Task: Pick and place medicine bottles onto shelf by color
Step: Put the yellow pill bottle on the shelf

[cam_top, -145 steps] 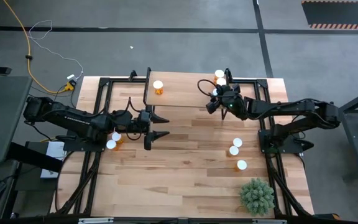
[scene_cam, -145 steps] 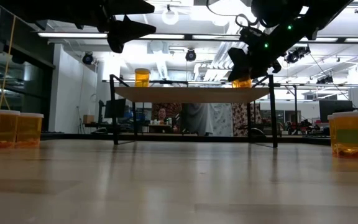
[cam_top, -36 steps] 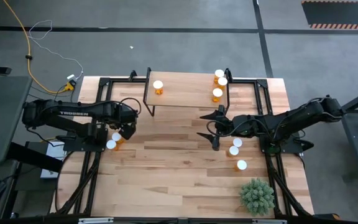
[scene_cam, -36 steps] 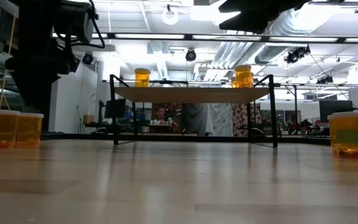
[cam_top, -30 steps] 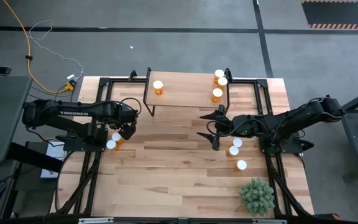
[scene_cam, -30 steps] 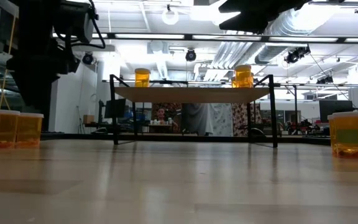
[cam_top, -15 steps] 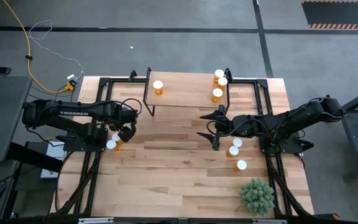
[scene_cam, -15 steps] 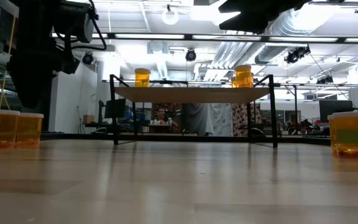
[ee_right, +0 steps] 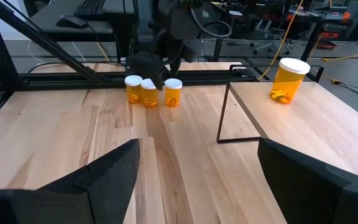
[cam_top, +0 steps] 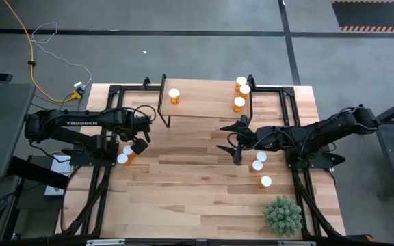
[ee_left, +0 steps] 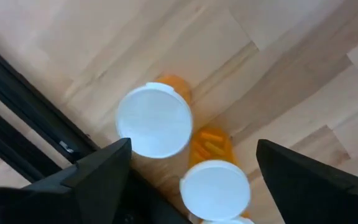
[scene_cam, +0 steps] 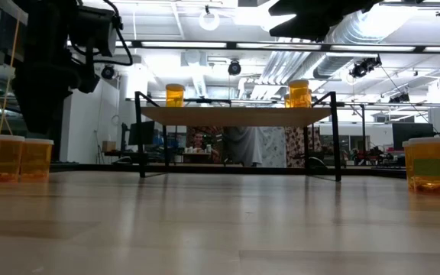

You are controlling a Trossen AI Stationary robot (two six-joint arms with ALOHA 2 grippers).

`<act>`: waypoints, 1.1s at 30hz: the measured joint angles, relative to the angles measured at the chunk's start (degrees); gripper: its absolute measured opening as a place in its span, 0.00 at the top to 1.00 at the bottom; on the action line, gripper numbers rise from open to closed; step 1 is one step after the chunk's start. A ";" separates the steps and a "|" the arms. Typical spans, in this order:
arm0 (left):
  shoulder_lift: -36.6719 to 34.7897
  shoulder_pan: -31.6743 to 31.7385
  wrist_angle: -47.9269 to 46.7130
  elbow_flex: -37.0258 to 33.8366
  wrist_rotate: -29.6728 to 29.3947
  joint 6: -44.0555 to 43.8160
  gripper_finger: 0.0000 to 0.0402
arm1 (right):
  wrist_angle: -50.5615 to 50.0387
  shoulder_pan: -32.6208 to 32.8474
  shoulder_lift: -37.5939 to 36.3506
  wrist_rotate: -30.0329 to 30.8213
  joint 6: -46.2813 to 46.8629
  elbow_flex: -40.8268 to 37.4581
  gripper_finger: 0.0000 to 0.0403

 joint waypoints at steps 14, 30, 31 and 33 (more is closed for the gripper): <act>0.15 4.53 0.81 0.04 -4.74 -2.60 0.16 | -0.05 -0.02 0.00 -0.35 0.16 0.00 0.21; 3.82 13.07 6.22 -2.49 3.54 2.77 0.17 | -0.05 -0.02 -0.02 -0.15 -0.08 0.00 0.21; 4.48 13.09 6.75 -2.97 4.26 3.93 0.17 | -0.05 -0.02 -0.02 -0.15 -0.08 0.00 0.21; 5.68 13.09 6.76 -3.35 2.26 4.85 0.17 | -0.05 -0.02 -0.02 -0.15 -0.08 0.00 0.21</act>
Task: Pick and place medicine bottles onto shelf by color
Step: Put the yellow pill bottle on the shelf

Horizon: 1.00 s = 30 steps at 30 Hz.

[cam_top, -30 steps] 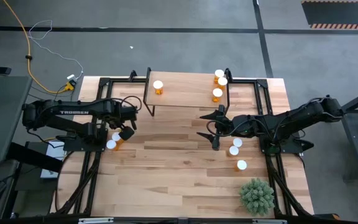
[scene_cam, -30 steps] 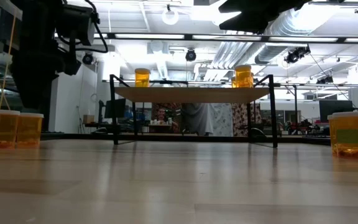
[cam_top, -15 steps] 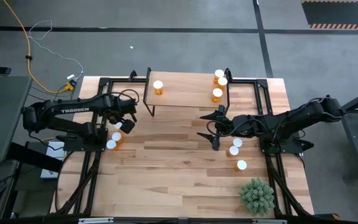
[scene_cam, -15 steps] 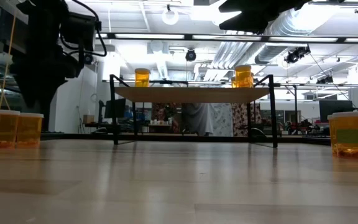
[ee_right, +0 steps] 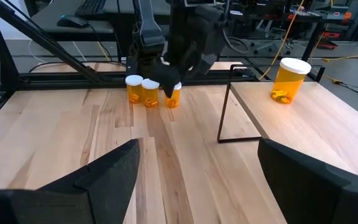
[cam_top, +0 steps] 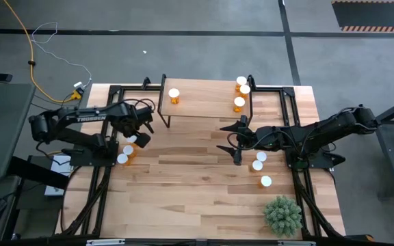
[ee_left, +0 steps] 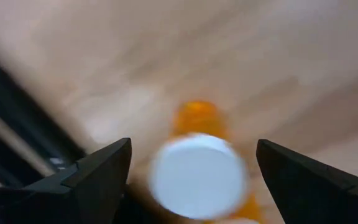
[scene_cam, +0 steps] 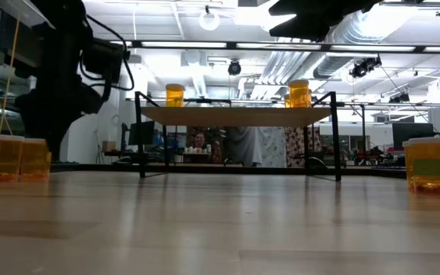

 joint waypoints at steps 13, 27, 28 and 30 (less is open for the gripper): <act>0.52 -0.31 -0.63 -0.13 0.47 0.06 0.17 | 0.02 0.00 0.00 0.23 0.00 0.00 0.21; 0.52 -0.56 -3.17 -0.13 -1.96 -0.52 0.27 | 0.02 0.00 0.00 0.20 -0.17 0.00 0.21; 0.52 -0.56 -3.17 -0.13 -1.96 -0.55 0.28 | 0.02 0.00 0.00 0.18 -0.17 0.00 0.21; 0.52 -0.56 -3.08 -0.13 -1.98 -0.78 0.32 | 0.02 0.00 0.00 0.17 -0.17 0.00 0.21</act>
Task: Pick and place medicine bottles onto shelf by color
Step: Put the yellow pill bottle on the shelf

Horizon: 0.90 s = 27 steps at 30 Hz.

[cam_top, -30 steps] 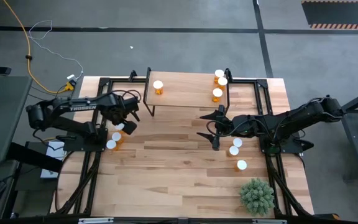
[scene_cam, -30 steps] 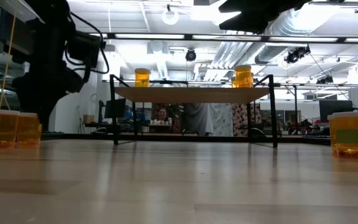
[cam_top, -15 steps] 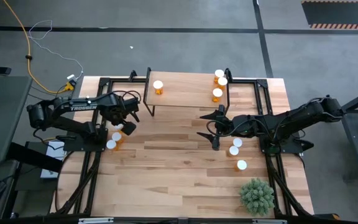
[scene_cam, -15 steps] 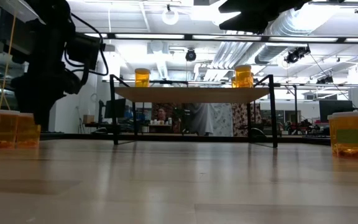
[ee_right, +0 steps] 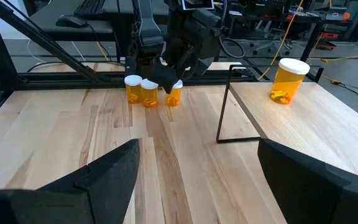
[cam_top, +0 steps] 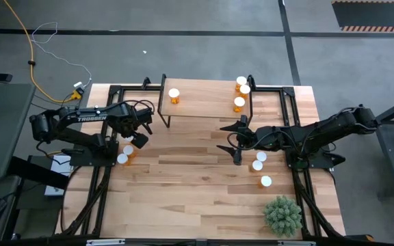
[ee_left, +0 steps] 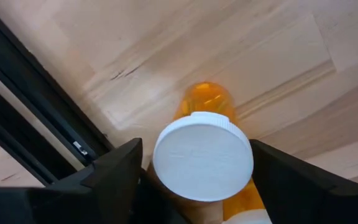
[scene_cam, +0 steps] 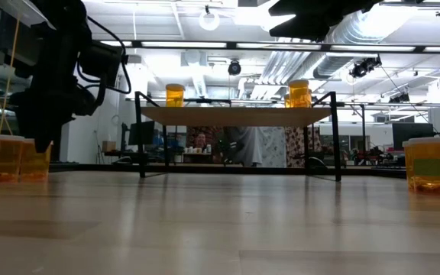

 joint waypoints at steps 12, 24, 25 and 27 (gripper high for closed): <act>0.00 0.00 0.22 0.00 0.52 -0.19 0.47 | 0.00 0.00 0.00 0.00 0.00 0.00 0.21; 0.00 0.00 0.18 3.21 0.54 1.50 0.49 | 0.00 0.02 0.00 -0.02 -0.66 0.00 0.21; 0.00 0.00 0.23 3.88 0.52 2.07 0.49 | 0.00 0.00 0.00 -0.01 -1.03 0.00 0.21; 0.00 0.00 0.61 5.26 0.46 3.00 0.49 | 0.00 0.01 0.00 0.07 -1.08 0.00 0.21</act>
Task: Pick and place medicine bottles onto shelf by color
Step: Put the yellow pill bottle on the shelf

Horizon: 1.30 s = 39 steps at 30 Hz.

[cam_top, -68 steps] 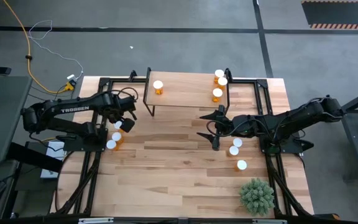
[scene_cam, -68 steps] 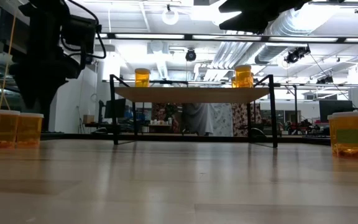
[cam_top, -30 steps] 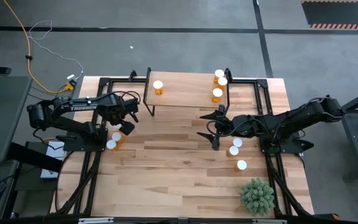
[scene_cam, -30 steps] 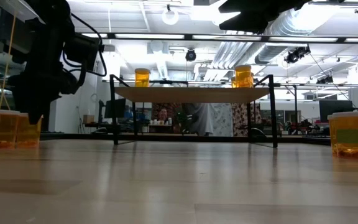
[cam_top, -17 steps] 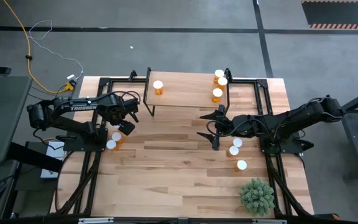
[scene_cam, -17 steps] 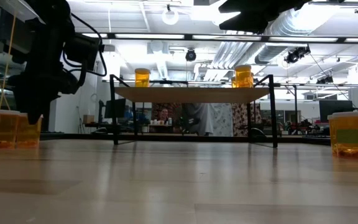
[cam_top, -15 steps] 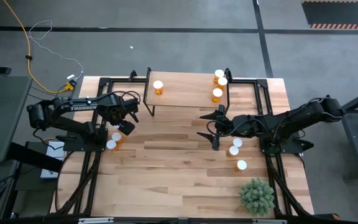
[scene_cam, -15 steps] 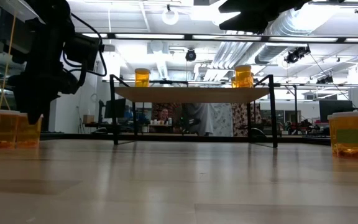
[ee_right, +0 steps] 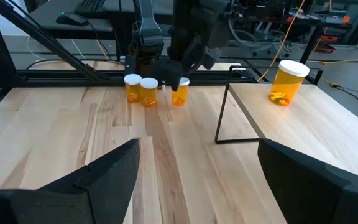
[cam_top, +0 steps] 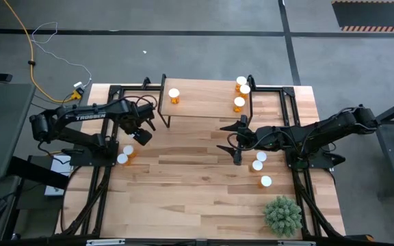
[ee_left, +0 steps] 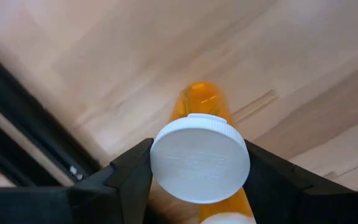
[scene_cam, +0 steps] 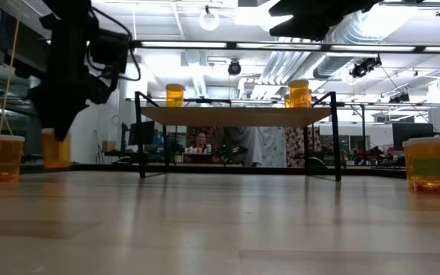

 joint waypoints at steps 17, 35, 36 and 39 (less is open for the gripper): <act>0.00 -0.64 -4.66 17.58 2.86 1.46 0.48 | 0.00 -0.01 0.00 0.57 -0.02 0.00 0.21; 3.89 -13.00 -13.66 43.03 1.16 -3.55 0.48 | 0.35 0.01 0.00 0.59 -0.02 0.00 0.21; 5.42 -13.00 -13.64 44.37 1.12 -2.75 0.48 | 0.63 0.01 0.00 0.60 -0.02 0.00 0.21; 10.90 -12.54 -14.15 49.20 1.07 0.88 0.48 | 1.50 0.00 0.00 0.61 -0.01 0.00 0.21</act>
